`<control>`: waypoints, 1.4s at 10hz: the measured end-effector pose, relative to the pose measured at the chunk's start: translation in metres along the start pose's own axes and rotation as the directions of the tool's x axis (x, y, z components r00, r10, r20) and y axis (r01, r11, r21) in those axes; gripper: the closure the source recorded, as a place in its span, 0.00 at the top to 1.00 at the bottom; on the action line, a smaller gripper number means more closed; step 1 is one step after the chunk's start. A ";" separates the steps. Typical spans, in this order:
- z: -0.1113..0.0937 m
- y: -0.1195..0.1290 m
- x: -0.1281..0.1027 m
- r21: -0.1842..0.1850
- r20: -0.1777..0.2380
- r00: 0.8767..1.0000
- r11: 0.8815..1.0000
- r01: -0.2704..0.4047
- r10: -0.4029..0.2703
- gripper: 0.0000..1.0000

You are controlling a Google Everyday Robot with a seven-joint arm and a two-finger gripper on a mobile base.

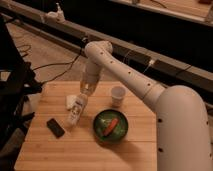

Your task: Stand the bottle upright

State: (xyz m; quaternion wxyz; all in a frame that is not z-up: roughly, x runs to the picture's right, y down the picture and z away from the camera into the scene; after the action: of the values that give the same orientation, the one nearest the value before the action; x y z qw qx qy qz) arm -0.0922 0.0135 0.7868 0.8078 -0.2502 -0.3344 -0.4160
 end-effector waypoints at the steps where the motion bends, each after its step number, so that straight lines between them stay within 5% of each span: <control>1: 0.000 0.001 0.000 0.000 0.000 1.000 1.000 -0.001 0.001 0.00; 8: -0.001 0.001 0.003 -0.002 -0.007 1.000 1.000 -0.003 0.003 0.00; 12: -0.029 0.012 0.043 -0.037 -0.145 0.989 0.999 -0.021 0.015 0.00; 14: -0.040 0.014 0.054 -0.040 -0.182 0.983 0.999 -0.026 0.018 0.00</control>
State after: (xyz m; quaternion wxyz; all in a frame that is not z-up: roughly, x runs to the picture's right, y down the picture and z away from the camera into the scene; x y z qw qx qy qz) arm -0.0443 -0.0336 0.7996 0.8339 -0.2321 -0.2478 -0.4351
